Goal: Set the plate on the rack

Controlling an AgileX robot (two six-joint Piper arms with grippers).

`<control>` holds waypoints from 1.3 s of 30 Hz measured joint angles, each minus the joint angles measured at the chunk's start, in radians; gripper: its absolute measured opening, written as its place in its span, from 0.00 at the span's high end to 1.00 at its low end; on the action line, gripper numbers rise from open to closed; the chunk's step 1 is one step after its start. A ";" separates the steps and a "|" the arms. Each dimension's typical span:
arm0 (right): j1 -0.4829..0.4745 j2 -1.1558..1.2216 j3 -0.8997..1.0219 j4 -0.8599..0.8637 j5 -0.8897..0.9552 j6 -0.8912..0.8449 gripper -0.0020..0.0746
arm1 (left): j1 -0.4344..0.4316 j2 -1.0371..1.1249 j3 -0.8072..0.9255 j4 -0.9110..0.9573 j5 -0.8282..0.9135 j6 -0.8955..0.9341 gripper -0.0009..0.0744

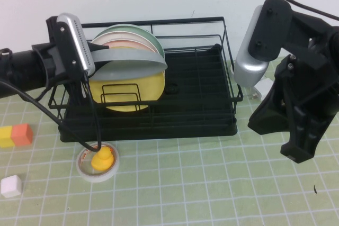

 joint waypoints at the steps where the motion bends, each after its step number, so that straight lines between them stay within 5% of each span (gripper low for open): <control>1: 0.000 0.000 0.000 0.000 -0.002 0.000 0.97 | 0.000 0.006 0.000 0.000 -0.001 0.000 0.81; 17: 0.000 0.000 0.000 -0.002 -0.002 0.007 0.97 | 0.000 0.117 0.000 -0.002 -0.066 0.006 0.80; 24: 0.000 0.000 0.000 -0.002 0.000 0.009 0.97 | 0.000 0.124 -0.002 -0.009 -0.030 -0.059 0.40; 27: 0.000 0.000 0.000 -0.002 0.000 0.016 0.97 | 0.000 0.117 -0.004 -0.009 -0.015 -0.076 0.35; 35: 0.000 0.000 0.000 -0.018 0.004 0.036 0.97 | 0.000 -0.020 -0.004 -0.009 -0.032 -0.141 0.52; 39: 0.000 -0.005 0.000 -0.098 0.041 0.070 0.97 | 0.000 -0.132 -0.004 -0.009 -0.152 -0.337 0.73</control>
